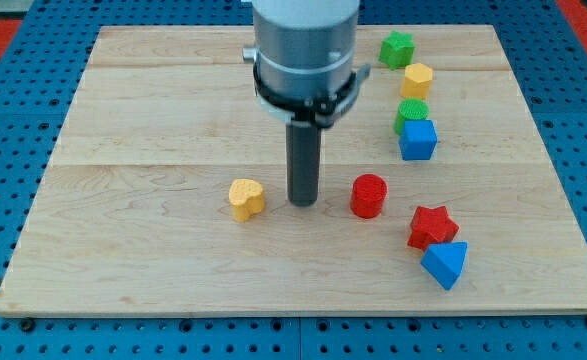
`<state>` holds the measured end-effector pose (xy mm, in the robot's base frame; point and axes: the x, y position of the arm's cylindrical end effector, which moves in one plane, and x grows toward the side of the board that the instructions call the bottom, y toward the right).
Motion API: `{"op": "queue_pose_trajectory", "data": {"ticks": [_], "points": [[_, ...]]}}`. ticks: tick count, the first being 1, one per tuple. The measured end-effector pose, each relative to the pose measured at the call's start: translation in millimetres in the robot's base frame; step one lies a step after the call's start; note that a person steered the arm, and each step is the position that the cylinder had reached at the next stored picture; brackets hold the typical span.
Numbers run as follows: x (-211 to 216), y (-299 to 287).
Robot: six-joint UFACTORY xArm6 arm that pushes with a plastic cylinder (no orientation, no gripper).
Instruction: Push the yellow heart to the bottom left of the board
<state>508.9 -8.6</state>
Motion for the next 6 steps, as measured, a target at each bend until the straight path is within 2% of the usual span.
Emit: {"op": "queue_pose_trajectory", "data": {"ticks": [1,2,3,4,6], "points": [[-1.2,-114.0],[-19.3,-97.2],[-53.9,-119.0],[-37.1,-178.7],[-56.9,-204.6]]}}
